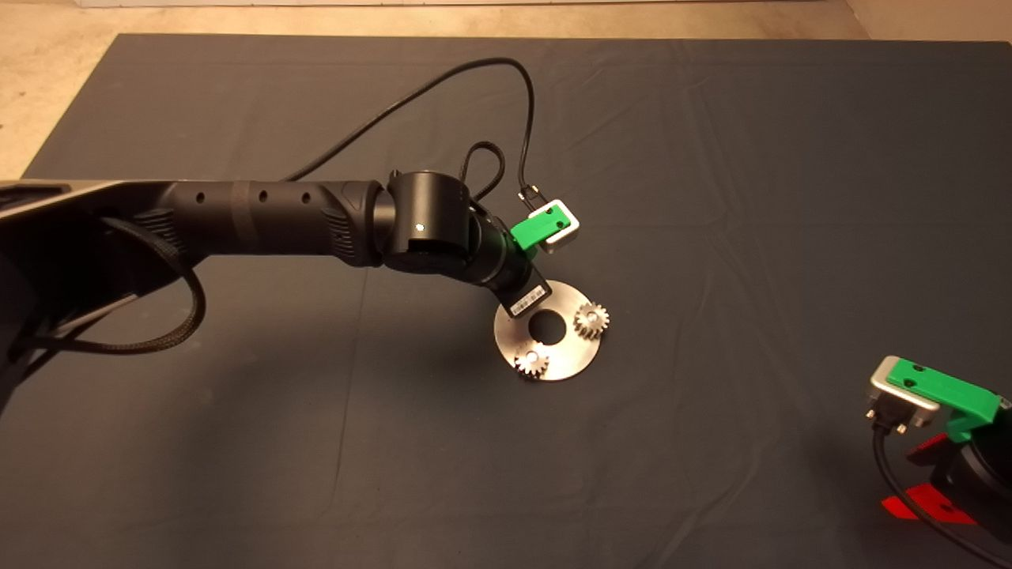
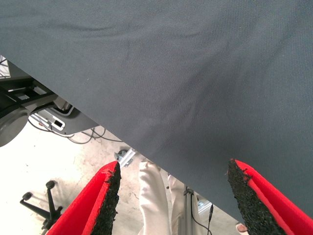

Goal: Install three planetary gears onto the carrier pins

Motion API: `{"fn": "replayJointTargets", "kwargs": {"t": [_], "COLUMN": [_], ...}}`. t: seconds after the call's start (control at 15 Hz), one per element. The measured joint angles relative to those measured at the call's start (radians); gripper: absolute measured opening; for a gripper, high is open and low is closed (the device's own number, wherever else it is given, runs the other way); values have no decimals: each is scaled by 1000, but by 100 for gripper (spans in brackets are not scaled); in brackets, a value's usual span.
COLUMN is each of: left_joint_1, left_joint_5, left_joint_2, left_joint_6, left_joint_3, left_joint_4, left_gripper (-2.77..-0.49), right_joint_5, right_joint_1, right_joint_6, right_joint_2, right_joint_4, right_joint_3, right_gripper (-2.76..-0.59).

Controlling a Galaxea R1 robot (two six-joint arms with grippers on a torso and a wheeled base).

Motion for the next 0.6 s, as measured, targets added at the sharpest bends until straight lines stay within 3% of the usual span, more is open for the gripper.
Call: {"fn": "replayJointTargets", "kwargs": {"t": [0.6], "left_joint_1": [0], "left_joint_5": [0], "left_joint_2": [0], "left_joint_6": [-13], "left_joint_3": [0], "left_joint_4": [0], "left_gripper": [-256], "right_joint_5": [0], "right_joint_1": [0], "right_joint_6": [0], "right_joint_2": [0], "right_joint_4": [0], "right_joint_3": [0], "right_gripper": [-175]}}
